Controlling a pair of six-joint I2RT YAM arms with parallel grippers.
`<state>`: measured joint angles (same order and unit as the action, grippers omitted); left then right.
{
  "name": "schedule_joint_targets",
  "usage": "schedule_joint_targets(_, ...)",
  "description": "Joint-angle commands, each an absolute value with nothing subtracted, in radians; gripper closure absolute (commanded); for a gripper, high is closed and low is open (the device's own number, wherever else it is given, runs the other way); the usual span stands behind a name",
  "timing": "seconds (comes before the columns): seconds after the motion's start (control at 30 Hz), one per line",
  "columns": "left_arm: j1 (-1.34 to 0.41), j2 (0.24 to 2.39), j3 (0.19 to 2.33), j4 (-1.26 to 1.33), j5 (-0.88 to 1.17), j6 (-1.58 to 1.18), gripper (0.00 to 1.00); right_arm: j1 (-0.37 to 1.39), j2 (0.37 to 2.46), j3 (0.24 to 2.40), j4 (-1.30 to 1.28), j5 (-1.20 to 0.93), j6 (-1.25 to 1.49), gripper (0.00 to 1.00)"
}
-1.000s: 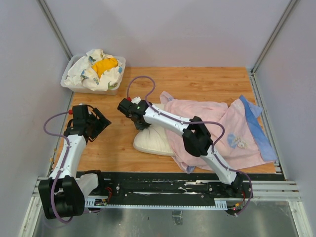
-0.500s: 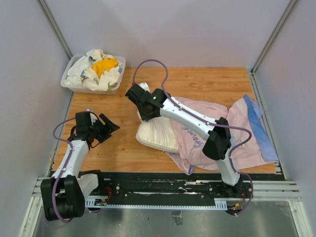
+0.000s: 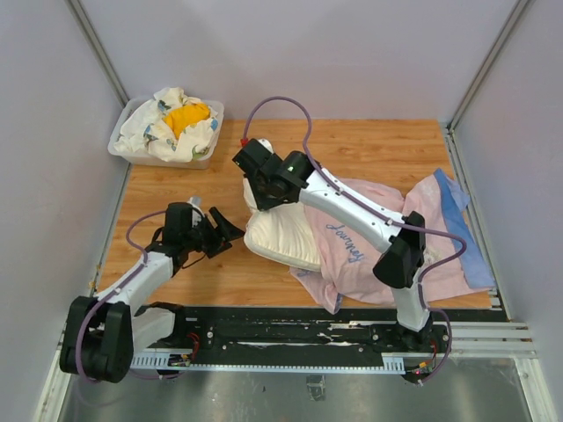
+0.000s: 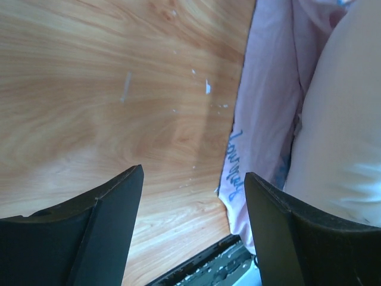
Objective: Put the pillow into the pillowcase
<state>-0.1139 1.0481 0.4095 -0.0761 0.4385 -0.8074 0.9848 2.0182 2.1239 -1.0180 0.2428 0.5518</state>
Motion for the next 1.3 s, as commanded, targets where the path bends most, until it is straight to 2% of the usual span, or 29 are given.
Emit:
schedule_joint_targets(0.0,-0.217,1.113,0.419,0.058,0.375,-0.904,0.27,0.959,1.914,2.115,-0.967,0.205,0.562,0.99)
schedule_joint_targets(0.27,-0.356,1.247,0.433,0.214,0.328,-0.990,0.27,0.919,1.796,2.029,-0.893,0.137,0.575,0.99)
schedule_joint_targets(0.6,-0.541,1.519,0.566,0.306,0.258,-1.035,0.28,0.900,1.716,1.956,-0.860,0.120,0.574,0.99)
schedule_joint_targets(1.07,-0.632,1.727,0.670,0.367,0.226,-1.068,0.31,0.876,1.667,1.912,-0.838,0.101,0.574,0.99)
schedule_joint_targets(1.27,-0.649,1.789,0.683,0.428,0.242,-1.091,0.40,0.867,1.662,1.901,-0.835,0.099,0.576,0.99)
